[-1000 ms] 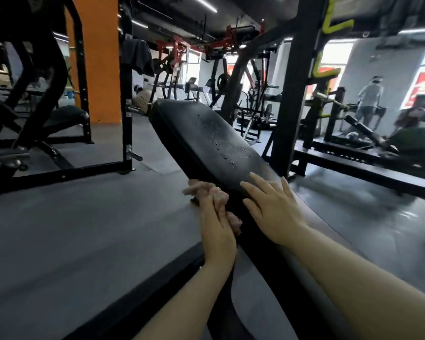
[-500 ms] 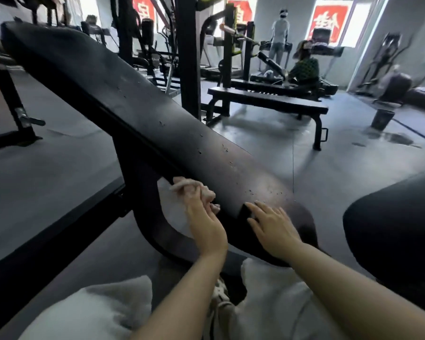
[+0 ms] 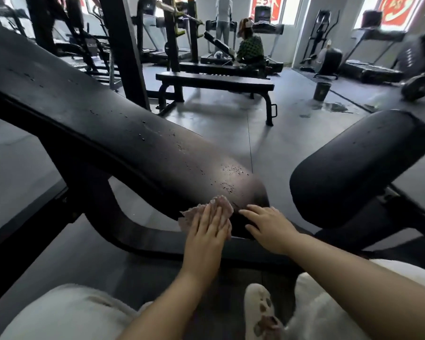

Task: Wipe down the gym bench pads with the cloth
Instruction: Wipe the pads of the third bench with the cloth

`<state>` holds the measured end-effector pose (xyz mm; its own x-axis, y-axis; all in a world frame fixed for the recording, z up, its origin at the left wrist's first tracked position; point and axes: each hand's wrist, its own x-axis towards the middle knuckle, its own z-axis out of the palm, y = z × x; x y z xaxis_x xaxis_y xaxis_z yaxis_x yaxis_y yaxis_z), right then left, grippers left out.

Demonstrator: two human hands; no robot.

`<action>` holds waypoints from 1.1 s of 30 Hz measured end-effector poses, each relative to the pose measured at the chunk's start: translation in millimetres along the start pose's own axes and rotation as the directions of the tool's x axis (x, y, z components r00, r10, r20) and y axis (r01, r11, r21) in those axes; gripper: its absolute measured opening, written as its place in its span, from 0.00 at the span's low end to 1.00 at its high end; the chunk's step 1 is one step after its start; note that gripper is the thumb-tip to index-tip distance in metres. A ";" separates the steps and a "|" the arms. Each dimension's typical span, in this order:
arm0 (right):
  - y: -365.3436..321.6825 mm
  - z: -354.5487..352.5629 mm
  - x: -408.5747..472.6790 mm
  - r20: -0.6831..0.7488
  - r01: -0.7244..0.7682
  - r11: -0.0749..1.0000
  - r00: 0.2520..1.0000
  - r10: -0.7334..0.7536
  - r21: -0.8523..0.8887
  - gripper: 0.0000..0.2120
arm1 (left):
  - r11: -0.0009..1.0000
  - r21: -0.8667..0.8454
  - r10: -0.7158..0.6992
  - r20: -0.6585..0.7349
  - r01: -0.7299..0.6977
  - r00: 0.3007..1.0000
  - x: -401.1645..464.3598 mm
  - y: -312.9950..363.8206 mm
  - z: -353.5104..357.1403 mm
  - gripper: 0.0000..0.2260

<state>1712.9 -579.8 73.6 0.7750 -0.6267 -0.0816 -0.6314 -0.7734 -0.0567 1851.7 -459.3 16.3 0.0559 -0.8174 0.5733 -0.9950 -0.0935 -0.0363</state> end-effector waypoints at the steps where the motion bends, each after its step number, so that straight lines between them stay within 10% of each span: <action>1: 9.2 -0.2 -3.8 0.014 -0.016 0.999 1.000 0.017 -0.030 0.23 | 0.998 0.047 0.036 0.047 -0.039 0.998 2.6 3.1 2.4 0.25; 12: 121.9 -7.1 -15.9 0.138 0.041 0.727 0.988 0.074 -0.685 0.26 | 0.874 0.254 0.216 0.559 -0.413 0.800 55.1 78.8 62.3 0.23; 15: 135.4 -4.5 -8.2 0.185 0.099 0.682 0.981 0.054 -0.724 0.25 | 0.829 0.240 0.183 0.736 -0.505 0.651 79.4 103.3 78.4 0.25; 23: 150.6 -16.3 -12.6 0.055 0.070 0.664 0.998 -0.044 -0.744 0.24 | 0.833 0.341 -0.086 0.857 -0.436 0.508 156.9 130.5 121.9 0.30; 33: 167.0 1.9 -9.4 -0.081 0.038 0.783 0.990 -0.113 -0.621 0.22 | 0.901 0.387 -0.229 0.807 -0.195 0.544 226.0 109.3 147.9 0.27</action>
<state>1600.1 -702.9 63.0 0.8408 -0.5413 0.0060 -0.4475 -0.6888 0.5703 1767.9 -738.4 20.9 0.3252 -0.8822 -0.3404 -0.8753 -0.1446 -0.4614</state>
